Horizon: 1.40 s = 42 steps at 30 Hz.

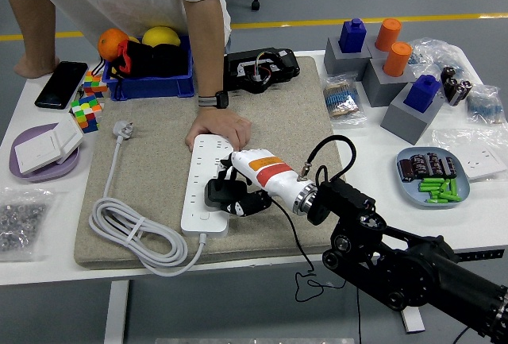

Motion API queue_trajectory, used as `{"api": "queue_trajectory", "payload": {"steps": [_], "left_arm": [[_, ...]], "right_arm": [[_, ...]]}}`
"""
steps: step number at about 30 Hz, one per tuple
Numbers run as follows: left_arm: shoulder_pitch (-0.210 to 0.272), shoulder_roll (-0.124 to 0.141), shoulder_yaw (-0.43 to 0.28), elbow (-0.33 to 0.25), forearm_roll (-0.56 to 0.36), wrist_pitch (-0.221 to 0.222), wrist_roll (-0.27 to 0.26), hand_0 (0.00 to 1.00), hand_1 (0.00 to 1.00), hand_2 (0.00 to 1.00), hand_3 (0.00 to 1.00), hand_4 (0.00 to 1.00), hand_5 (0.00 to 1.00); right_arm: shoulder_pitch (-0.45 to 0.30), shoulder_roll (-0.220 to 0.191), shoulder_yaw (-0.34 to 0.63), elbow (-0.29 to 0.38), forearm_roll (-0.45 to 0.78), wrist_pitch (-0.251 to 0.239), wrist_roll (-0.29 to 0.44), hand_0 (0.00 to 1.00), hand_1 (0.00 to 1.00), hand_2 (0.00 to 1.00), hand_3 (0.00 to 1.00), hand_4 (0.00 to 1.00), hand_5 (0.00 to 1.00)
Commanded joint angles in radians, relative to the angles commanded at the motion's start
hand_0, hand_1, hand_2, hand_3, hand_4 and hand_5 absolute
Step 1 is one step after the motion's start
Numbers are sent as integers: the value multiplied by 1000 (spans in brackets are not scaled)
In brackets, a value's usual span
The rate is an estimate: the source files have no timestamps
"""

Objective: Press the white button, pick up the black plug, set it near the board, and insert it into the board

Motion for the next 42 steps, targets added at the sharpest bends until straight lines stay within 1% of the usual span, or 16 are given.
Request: {"api": "queue_trajectory", "payload": {"steps": [13, 22, 29, 42], "left_arm": [[6, 1, -5, 0, 9, 0, 1, 650, 640, 634, 674, 519, 93], [3, 0, -6, 0, 8, 0, 1, 650, 640, 633, 673, 515, 91], [2, -2, -7, 0, 7, 1, 1, 650, 640, 631, 673, 517, 93], [2, -2, -7, 0, -2, 3, 1, 650, 640, 631, 671, 513, 91]], "right_arm": [[4, 0, 10, 0, -1, -3, 14, 300, 402, 421, 476, 844, 2], [21, 0, 2, 0, 7, -4, 32, 298, 399, 420, 473, 845, 2], [28, 0, -9, -6, 6, 2, 31, 295, 397, 419, 472, 844, 2], [24, 0, 8, 23, 0, 33, 21, 296, 398, 419, 474, 842, 2]]}}
